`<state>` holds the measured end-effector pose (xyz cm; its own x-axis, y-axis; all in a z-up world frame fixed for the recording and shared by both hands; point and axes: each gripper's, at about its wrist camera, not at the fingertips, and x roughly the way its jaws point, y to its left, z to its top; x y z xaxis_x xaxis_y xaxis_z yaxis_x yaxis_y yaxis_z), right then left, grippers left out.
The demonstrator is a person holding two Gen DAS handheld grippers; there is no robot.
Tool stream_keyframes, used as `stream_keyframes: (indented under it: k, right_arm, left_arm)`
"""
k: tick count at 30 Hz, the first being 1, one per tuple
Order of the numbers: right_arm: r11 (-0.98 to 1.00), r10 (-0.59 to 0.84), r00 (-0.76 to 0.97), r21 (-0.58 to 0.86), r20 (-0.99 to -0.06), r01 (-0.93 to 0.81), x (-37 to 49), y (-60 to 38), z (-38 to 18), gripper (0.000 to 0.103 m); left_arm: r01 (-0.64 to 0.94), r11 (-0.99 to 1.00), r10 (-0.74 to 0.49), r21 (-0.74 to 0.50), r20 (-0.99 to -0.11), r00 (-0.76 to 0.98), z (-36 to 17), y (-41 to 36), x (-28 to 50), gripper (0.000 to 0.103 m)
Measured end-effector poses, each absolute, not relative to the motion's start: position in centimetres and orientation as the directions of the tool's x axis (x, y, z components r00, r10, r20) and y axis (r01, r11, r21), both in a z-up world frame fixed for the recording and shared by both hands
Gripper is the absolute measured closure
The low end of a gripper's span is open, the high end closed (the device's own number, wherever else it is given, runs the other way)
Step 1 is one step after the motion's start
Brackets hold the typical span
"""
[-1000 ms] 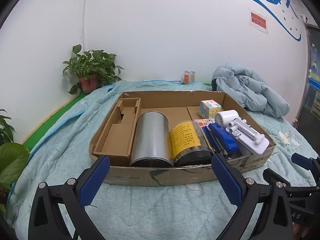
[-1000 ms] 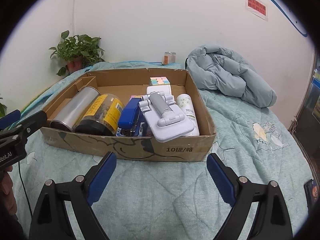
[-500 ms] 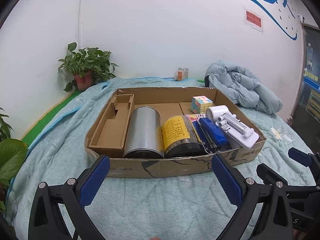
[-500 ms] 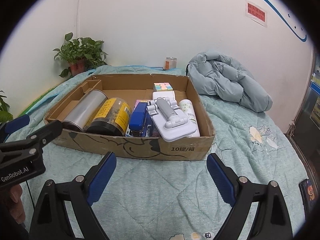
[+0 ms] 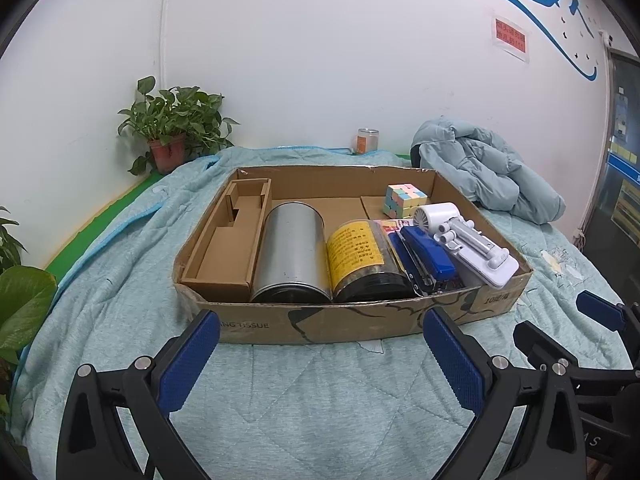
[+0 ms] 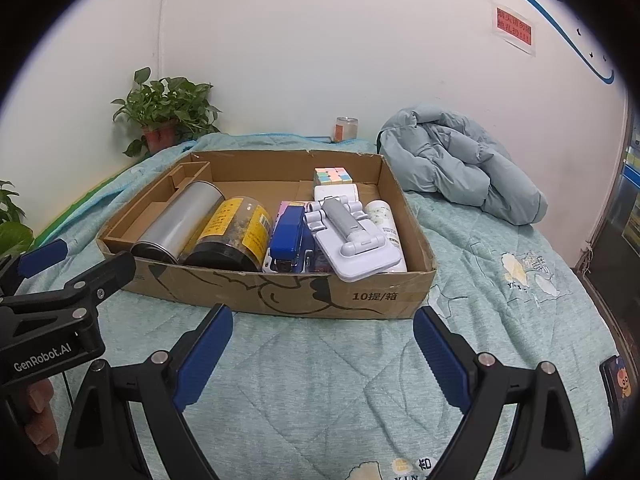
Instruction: Organize rigid objects
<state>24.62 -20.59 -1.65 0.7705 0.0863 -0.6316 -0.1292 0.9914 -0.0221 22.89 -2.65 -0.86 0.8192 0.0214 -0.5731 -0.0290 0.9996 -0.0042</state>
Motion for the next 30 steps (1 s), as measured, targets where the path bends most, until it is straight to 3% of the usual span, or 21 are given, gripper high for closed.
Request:
stream_keyframes:
  k: [30]
  right_arm:
    - [0.992, 0.071, 0.762, -0.037, -0.643, -0.124, 25.5, -20.4, -2.1, 0.011]
  left_arm:
    - [-0.015, 1.0, 0.0, -0.02, -0.587, 0.81, -2.0, -1.4, 24.2, 0.001]
